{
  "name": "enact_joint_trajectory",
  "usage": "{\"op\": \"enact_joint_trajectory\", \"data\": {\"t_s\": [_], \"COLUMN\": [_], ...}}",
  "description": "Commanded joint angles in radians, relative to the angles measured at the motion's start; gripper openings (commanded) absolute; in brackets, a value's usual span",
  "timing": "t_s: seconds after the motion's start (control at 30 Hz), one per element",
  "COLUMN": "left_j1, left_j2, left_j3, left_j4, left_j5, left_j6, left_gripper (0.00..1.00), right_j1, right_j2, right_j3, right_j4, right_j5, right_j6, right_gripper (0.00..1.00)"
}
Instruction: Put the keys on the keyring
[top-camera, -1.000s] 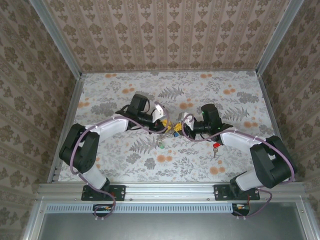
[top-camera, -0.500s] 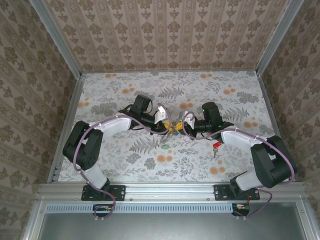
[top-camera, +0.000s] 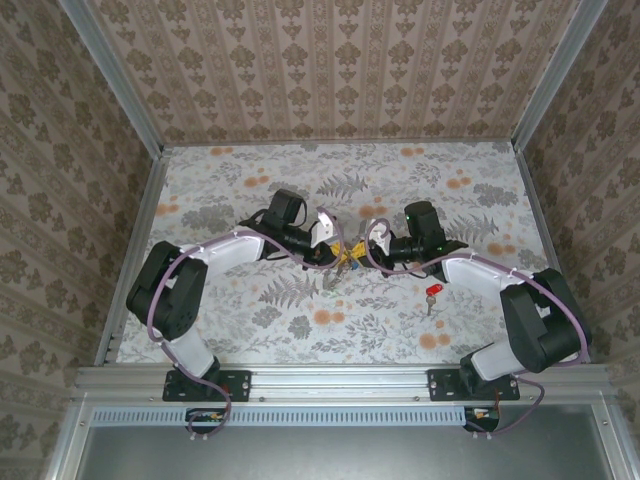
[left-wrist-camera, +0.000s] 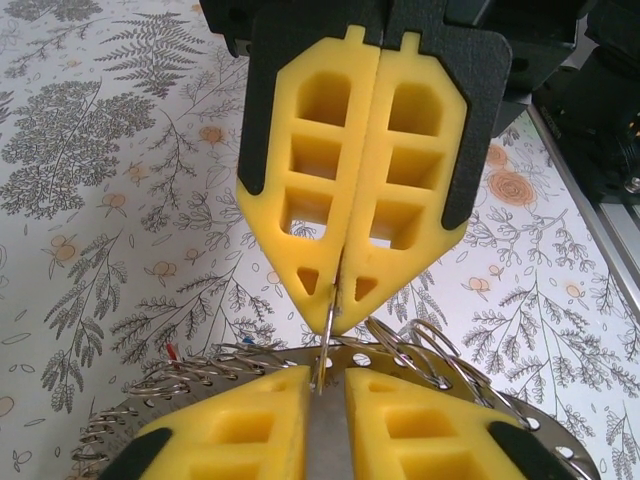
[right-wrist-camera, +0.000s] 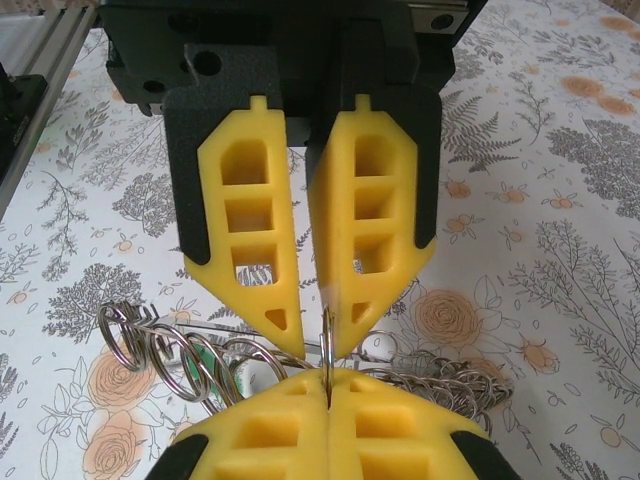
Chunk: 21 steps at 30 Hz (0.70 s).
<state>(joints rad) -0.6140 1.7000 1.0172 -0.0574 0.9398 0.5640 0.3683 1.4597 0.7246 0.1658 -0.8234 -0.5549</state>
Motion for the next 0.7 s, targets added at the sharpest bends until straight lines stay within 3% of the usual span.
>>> {"op": "enact_joint_trajectory", "data": {"t_s": [0.0,0.17,0.33,0.67], "left_j1": [-0.01,-0.008,-0.006,-0.016], "left_j2": [0.005,0.003,0.012,0.021], "left_j3": [0.021,0.012,0.021,0.04], "left_j4": [0.053,0.086,0.066,0.033], "left_j5": [0.052,0.044,0.056,0.049], "left_j6": [-0.028,-0.053,-0.046,-0.029], "left_gripper": [0.2,0.24,0.16,0.11], "right_j1": [0.008,0.012,0.014,0.028], "right_j2": [0.012,0.014,0.017,0.027], "right_j3": [0.042,0.054,0.058,0.071], "right_j4": [-0.022,-0.051,-0.052,-0.034], "right_j5": [-0.048,-0.046,-0.047,-0.062], "right_j6": [-0.036,-0.052,-0.056,-0.033], "right_gripper": [0.0,0.0,0.0,0.0]}}
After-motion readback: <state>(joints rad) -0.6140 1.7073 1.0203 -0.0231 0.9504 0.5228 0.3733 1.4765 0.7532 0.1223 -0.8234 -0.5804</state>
